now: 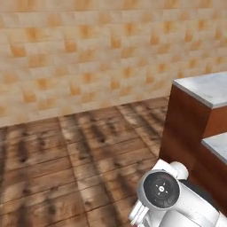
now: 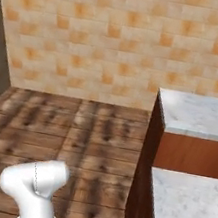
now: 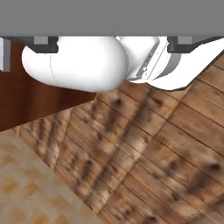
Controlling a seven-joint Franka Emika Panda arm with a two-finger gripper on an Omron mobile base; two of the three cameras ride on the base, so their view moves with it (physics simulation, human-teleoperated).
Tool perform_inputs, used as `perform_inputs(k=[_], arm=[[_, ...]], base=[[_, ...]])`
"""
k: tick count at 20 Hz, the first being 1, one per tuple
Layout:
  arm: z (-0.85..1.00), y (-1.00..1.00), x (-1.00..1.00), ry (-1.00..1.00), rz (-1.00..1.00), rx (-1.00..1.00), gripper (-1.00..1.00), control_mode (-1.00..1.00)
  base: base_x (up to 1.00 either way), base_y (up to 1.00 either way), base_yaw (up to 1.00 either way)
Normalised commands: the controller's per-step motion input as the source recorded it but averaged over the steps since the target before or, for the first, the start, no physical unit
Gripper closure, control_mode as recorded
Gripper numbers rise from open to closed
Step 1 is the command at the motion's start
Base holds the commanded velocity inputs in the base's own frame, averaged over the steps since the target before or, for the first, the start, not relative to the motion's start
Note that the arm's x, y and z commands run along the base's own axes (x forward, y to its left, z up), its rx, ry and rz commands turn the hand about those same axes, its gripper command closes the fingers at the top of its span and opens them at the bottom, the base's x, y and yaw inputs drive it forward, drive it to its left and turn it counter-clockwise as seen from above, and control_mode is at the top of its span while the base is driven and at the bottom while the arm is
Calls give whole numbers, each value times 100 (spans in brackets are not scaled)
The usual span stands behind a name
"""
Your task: Pick up the metallic utensils from the counter and place them in the open drawer. Make sure not to pick up any wooden utensils.
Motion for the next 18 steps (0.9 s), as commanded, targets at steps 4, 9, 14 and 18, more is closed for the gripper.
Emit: perform_inputs(k=[4,9,14,18], arm=[[0,0,0,0,0,0,-100,100],[0,0,0,0,0,0,-100,100],[0,0,0,0,0,0,-100,100],[0,0,0,0,0,0,-100,100]], base=[[100,66,-46],[100,80,-49],[100,80,-55],[100,79,-57]])
